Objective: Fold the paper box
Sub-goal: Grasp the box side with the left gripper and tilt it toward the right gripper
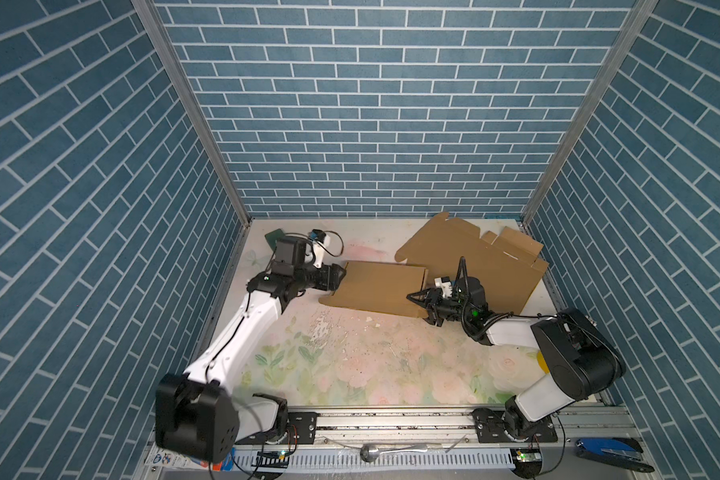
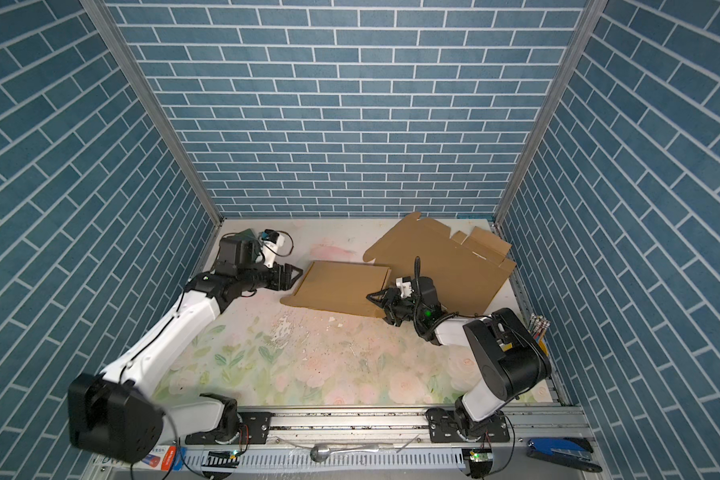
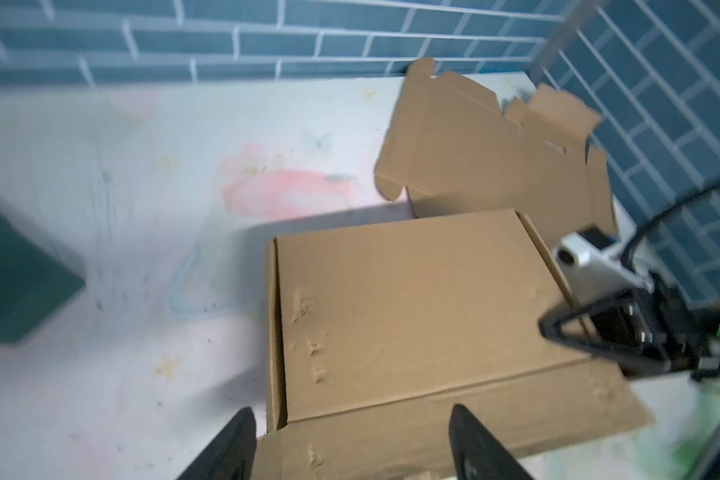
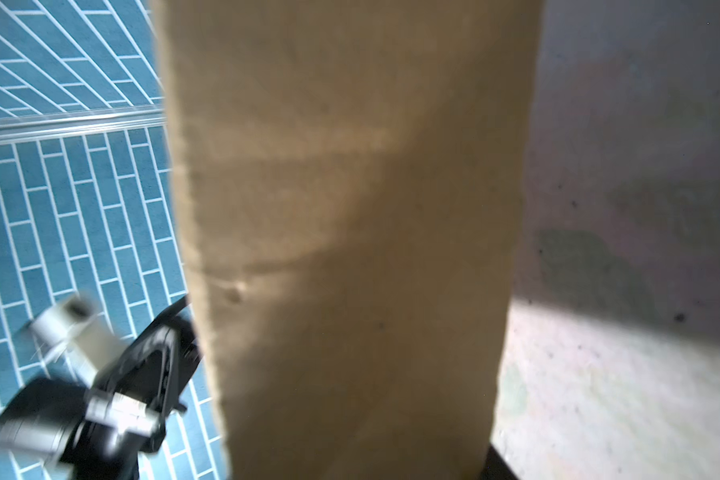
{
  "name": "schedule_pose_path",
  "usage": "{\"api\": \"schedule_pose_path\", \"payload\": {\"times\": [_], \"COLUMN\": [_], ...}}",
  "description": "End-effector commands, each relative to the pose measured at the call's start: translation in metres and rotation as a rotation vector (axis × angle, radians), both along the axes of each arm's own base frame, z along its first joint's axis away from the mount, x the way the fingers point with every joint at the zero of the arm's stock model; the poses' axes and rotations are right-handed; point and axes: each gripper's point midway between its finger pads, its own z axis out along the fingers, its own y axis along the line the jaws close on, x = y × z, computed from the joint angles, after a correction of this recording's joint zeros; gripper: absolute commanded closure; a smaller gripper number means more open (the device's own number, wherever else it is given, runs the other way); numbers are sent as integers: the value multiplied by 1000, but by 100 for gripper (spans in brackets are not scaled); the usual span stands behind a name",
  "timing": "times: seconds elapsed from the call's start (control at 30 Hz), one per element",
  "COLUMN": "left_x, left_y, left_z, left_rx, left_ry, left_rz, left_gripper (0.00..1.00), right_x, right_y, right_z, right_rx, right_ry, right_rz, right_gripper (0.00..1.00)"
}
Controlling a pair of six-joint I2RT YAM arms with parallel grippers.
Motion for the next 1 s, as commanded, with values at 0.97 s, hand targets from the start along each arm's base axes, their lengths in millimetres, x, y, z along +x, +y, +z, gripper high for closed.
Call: {"api": "schedule_pose_path", "payload": {"times": [0.97], "left_x": [-65], "left_y": [-75], "left_z": [-56], "left_rx": [857], "left_ry": [-594], "left_rz": [-632], "left_gripper": [17], "right_x": [-38], "right_y": [5], "right_z": [95], "right_rx": [193], "right_ry": [367], "right_rz": [139], "right_gripper": [56]}}
